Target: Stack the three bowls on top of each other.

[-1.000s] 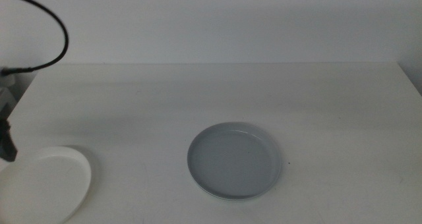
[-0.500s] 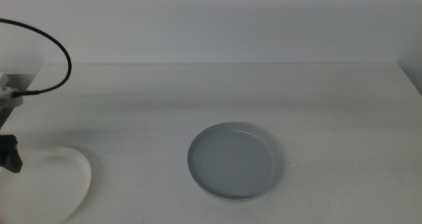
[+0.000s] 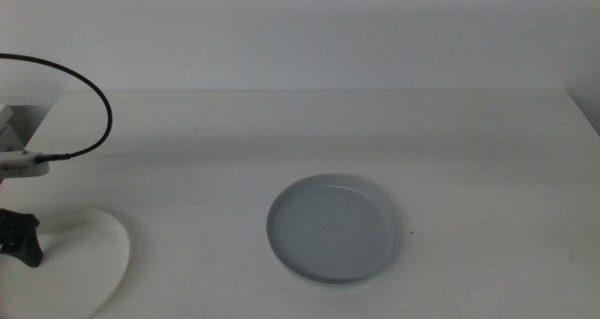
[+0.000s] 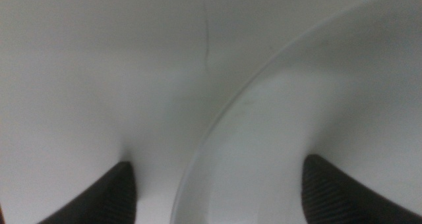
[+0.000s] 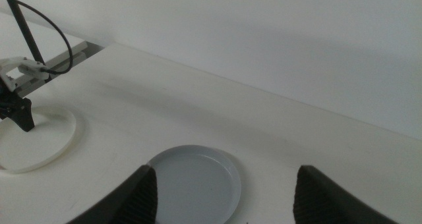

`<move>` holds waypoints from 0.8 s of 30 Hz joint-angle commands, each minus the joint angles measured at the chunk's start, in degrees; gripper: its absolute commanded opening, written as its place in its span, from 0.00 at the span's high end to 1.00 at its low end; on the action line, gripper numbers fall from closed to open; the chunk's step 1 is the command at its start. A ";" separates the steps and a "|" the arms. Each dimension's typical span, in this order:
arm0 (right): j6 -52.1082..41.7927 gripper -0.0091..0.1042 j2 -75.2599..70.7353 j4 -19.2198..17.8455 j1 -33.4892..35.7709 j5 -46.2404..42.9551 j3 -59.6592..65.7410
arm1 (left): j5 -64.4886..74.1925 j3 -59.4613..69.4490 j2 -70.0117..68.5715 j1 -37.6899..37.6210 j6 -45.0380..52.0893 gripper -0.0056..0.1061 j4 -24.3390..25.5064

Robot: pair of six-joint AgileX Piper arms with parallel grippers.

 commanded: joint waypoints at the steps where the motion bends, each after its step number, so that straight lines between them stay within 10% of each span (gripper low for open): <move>1: -0.35 0.44 0.38 -0.20 0.12 -4.37 -1.58 | 0.29 -1.26 -1.61 0.02 0.06 0.36 -0.55; 9: -0.35 0.44 0.38 -0.20 0.12 -4.37 -1.58 | 3.86 -1.32 -1.86 0.02 -0.11 1.00 -0.10; 24: -0.35 0.44 0.38 -0.20 0.12 -4.42 -1.58 | 22.79 -21.80 -9.31 -11.03 -8.58 0.99 -10.88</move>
